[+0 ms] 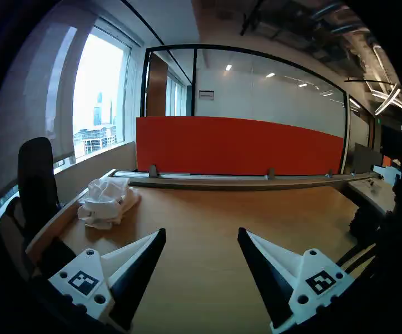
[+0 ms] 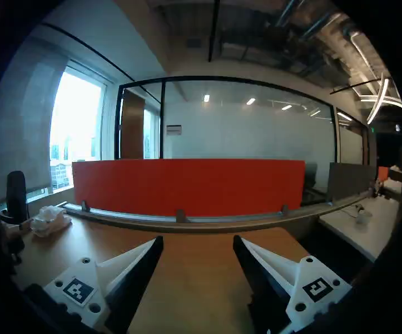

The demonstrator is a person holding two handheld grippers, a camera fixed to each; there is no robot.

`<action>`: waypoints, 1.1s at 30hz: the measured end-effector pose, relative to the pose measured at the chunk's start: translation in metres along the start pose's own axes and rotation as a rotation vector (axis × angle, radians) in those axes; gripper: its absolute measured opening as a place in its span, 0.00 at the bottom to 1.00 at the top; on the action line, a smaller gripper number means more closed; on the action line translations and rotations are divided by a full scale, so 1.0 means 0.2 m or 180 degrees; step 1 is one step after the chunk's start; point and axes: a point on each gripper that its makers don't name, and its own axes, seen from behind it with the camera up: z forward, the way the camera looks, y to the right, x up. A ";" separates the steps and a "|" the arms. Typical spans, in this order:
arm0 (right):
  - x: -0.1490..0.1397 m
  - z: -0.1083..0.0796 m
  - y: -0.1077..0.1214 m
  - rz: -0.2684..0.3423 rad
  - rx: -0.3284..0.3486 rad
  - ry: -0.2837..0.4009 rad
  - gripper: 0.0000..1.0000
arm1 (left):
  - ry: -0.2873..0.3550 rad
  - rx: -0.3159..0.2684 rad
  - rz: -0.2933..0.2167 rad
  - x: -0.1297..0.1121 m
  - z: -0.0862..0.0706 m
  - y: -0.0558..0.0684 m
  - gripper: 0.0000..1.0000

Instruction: Fold towel

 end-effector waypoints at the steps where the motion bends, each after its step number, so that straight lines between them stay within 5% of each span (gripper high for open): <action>1: 0.00 0.00 -0.02 0.0008 0.0004 0.0001 0.97 | 0.0027 0.0008 -0.0005 0.02 0.01 0.00 0.96; 17: 0.01 0.00 -0.09 0.0040 0.0020 0.0006 0.97 | 0.0309 -0.0006 0.0004 0.17 0.06 -0.02 0.96; 33: 0.09 -0.04 -0.13 0.0076 0.0005 0.0104 0.97 | 0.0525 -0.0009 -0.0008 0.15 0.08 0.00 0.96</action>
